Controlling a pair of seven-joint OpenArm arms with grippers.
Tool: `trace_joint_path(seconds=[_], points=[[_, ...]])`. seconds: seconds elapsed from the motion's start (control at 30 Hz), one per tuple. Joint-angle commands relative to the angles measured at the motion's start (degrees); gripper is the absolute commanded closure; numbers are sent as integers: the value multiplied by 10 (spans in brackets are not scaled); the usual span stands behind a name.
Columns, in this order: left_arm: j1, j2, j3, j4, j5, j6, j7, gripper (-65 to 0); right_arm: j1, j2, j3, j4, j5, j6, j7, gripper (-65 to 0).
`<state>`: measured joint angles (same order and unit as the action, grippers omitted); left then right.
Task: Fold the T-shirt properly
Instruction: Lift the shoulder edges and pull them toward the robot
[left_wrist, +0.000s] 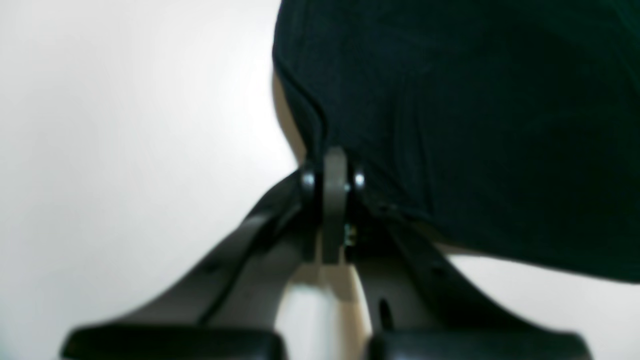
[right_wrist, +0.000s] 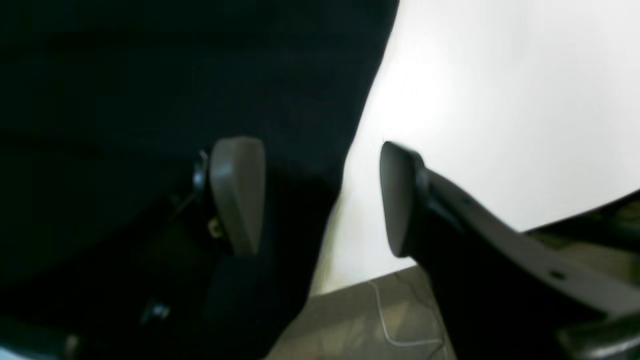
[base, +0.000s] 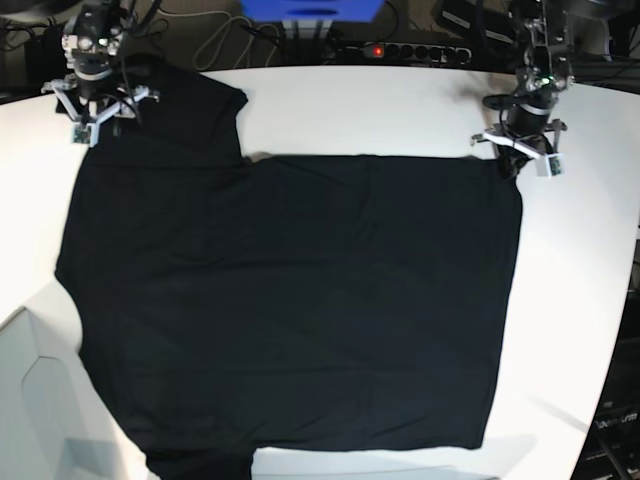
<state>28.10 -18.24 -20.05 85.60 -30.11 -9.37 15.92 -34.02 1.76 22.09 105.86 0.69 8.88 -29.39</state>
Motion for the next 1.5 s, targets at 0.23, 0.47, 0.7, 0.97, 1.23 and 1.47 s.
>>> trace_joint_path(seconds=[0.23, 0.47, 0.7, 0.97, 1.23, 1.47], points=[[11, -4, -36, -3, 9, 4, 39, -1, 7, 3, 3, -27, 1, 6, 14, -371], [16, -4, -43, -5, 9, 4, 40, -1, 10, 4, 4, -52, 2, 86, 10, -298], [20, -4, -43, -2, 9, 4, 40, -1, 4, 3, 5, -51, 2, 147, 9, 0], [21, -4, -43, 2, 9, 4, 40, -1, -9, 0, 72, 14, 49, 147, 9, 0], [62, 2, -61, 85, 9, 7, 39, -1, -9, -1, 129, 78, 58, 167, 9, 0], [112, 3, -107, 162, 3, 5, 40, -1, -8, -22, 173, 99, 58, 249, 12, 0]])
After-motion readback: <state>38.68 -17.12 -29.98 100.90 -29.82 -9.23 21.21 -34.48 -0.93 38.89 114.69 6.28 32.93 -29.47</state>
